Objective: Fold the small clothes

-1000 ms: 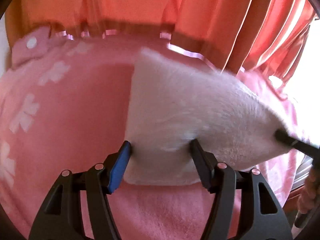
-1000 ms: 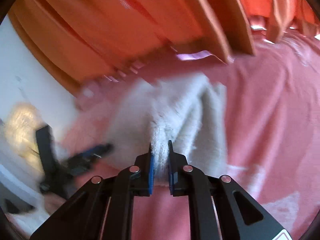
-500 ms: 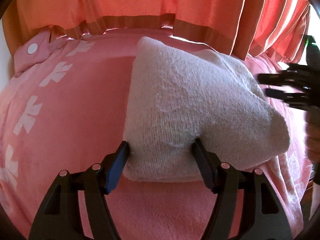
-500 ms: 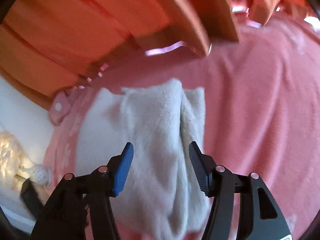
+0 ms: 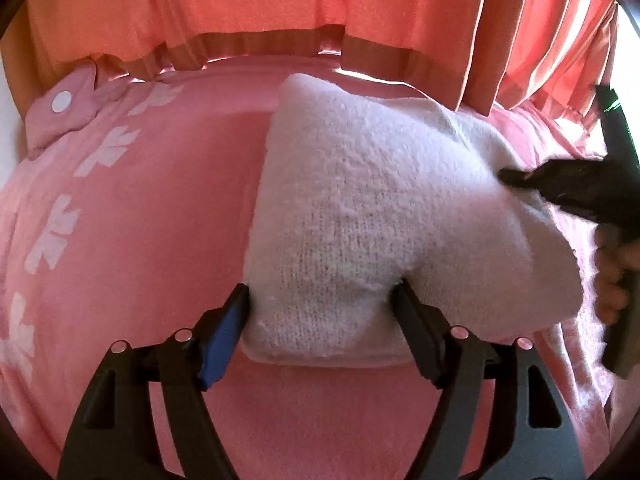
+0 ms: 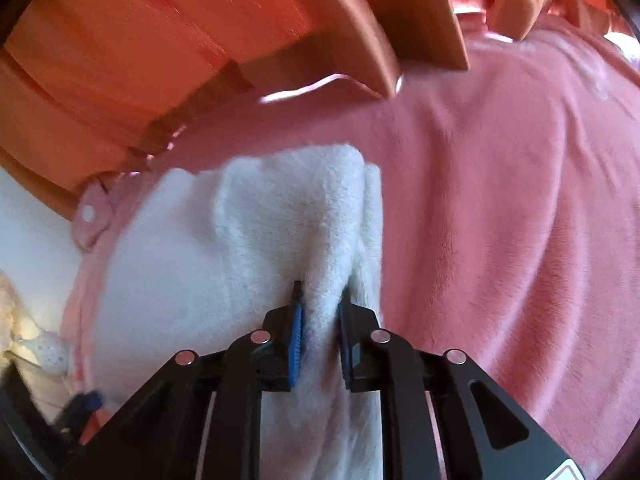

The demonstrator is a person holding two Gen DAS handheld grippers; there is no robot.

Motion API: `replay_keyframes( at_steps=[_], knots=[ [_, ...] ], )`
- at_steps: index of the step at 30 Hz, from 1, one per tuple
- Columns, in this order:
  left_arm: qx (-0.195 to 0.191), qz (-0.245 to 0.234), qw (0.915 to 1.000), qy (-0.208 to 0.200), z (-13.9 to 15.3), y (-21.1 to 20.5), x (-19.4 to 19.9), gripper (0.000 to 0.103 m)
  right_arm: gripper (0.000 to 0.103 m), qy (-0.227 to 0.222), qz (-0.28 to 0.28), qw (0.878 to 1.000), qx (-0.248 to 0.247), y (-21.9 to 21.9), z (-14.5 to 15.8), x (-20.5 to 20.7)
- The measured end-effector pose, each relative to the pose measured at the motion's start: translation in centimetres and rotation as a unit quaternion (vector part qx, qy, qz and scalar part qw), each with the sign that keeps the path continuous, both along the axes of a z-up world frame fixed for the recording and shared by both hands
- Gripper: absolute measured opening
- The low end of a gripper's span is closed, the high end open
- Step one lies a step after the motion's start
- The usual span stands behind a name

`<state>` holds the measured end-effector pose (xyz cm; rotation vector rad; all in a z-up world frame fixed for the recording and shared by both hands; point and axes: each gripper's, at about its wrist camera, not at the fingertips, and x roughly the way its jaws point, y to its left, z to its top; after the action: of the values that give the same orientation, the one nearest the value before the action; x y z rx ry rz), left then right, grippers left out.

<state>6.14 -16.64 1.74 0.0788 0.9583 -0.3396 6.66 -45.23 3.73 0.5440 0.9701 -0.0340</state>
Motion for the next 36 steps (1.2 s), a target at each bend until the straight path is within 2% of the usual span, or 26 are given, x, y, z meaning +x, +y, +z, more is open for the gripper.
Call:
replay_keyframes(
  at_steps=[2,4,5,6,8,9,10,11,13,14,16,17,19,20,23,26,28,30,31,33,36],
  knots=[
    [-0.008,0.002,0.9999,0.009,0.1,0.3,0.3,0.071,0.02,-0.025,0.019,0.999,0.004,0.6,2.5,-1.8],
    [-0.017,0.004,0.9997,0.019,0.1,0.6,0.6,0.071,0.032,-0.014,0.044,0.999,-0.004,1.2,3.9,-4.2],
    [-0.018,0.004,0.9996,0.022,0.1,0.6,0.6,0.071,0.048,-0.003,0.056,0.998,-0.002,1.5,3.8,-5.2],
    [-0.017,0.004,0.9996,0.021,0.2,0.5,0.5,0.071,0.059,0.008,0.068,0.998,0.003,1.8,3.4,-5.8],
    [-0.013,0.007,0.9997,0.018,0.1,0.3,0.4,0.071,0.059,0.039,0.091,0.995,0.011,2.8,1.6,-6.6],
    [-0.012,0.01,0.9997,0.017,0.1,0.2,0.3,0.071,0.051,0.058,0.099,0.993,0.005,3.4,0.3,-6.7],
    [-0.012,0.014,0.9997,0.017,0.1,0.1,0.3,0.071,0.037,0.07,0.1,0.993,-0.003,3.5,-0.6,-6.6],
    [-0.013,0.017,0.9996,0.019,0.2,0.1,0.2,0.071,0.012,0.079,0.102,0.992,-0.009,3.8,-1.0,-6.7],
    [-0.015,0.02,0.9994,0.024,0.5,0.2,0.1,0.071,0.011,0.042,0.09,0.995,-0.006,3.6,0.5,-7.1],
    [-0.011,0.017,0.9995,0.023,0.7,0.2,-0.1,0.071,0.01,0.013,0.086,0.996,-0.02,3.5,2.0,-7.8],
    [-0.004,0.012,0.9997,0.02,0.8,0.1,-0.3,0.071,0.01,0.0,0.081,0.997,-0.021,3.1,2.6,-8.3],
    [-0.002,0.011,0.9997,0.02,0.7,0.1,-0.3,0.071,0.01,0.016,0.081,0.996,-0.025,3.0,1.6,-8.1],
    [0.002,0.01,0.9996,0.025,0.4,0.0,-0.4,0.071,0.01,0.092,0.098,0.989,-0.056,3.3,-3.0,-6.9],
    [0.006,0.011,0.9996,0.026,0.2,-0.1,-0.4,0.071,0.01,0.082,0.101,0.99,-0.055,3.5,-4.1,-6.7],
    [0.018,0.012,0.9996,0.019,0.1,-0.5,-0.7,0.071,0.012,0.091,0.11,0.986,-0.086,4.4,-2.7,-6.7],
    [0.018,0.017,0.9994,0.024,0.1,-0.6,-0.9,0.071,0.018,0.088,0.111,0.984,-0.105,5.3,-1.9,-6.6],
    [0.016,0.018,0.9992,0.031,0.5,-0.4,-1.1,0.071,0.025,0.074,0.091,0.99,-0.077,4.4,-1.2,-6.9],
    [0.007,0.016,0.9993,0.033,1.1,0.0,-1.4,0.076,0.058,0.055,0.055,0.995,-0.062,3.3,-0.2,-7.4],
    [-0.015,0.012,0.9993,0.031,1.8,0.3,-1.7,0.086,0.063,0.044,0.037,0.997,-0.058,3.0,0.4,-8.0],
    [-0.056,0.01,0.998,0.026,2.7,1.3,-1.7,0.096,0.071,0.022,0.006,0.999,-0.039,1.5,0.8,-8.5],
    [-0.104,0.009,0.994,0.032,3.4,2.4,-0.2,0.098,0.075,0.02,-0.016,1.0,0.011,-0.5,0.0,-8.1]
  ],
)
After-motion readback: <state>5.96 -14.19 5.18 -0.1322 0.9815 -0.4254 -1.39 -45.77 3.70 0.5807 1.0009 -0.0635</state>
